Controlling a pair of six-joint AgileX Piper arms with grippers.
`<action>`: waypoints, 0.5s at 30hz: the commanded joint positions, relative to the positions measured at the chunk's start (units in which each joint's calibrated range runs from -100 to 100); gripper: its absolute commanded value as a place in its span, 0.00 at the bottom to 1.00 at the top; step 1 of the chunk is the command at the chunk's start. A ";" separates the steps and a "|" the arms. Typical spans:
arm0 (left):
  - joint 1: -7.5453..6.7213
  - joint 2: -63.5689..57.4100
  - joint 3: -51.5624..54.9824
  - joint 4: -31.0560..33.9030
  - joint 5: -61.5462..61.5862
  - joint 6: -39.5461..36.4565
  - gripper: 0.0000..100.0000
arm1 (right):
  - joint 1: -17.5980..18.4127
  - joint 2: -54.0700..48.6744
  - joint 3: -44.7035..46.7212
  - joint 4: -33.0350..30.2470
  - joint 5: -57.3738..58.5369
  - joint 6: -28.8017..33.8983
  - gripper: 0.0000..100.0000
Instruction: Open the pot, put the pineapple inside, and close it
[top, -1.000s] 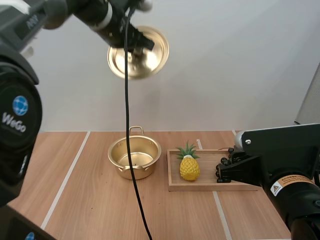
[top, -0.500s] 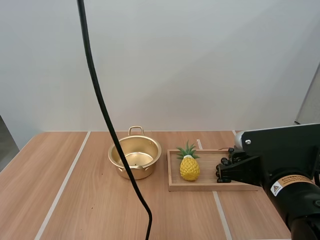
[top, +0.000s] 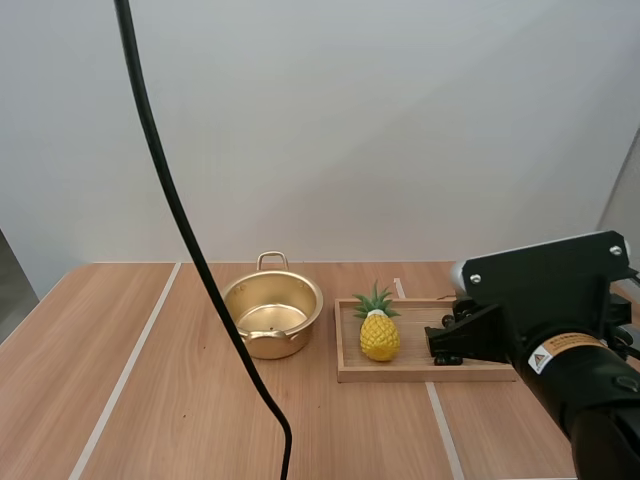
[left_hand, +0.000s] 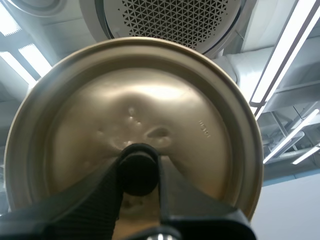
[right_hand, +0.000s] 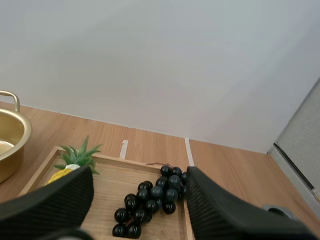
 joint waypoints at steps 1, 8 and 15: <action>-0.06 0.02 0.12 2.10 2.50 -0.63 0.00 | 0.11 5.68 -3.16 0.74 -5.97 -3.05 0.80; -0.06 0.02 0.12 4.22 6.06 -0.63 0.00 | 0.11 26.95 -19.81 4.38 1.62 -3.26 0.99; -0.06 -0.09 0.12 7.50 5.89 -0.63 0.00 | 2.11 47.11 -34.85 15.58 23.83 -13.05 1.00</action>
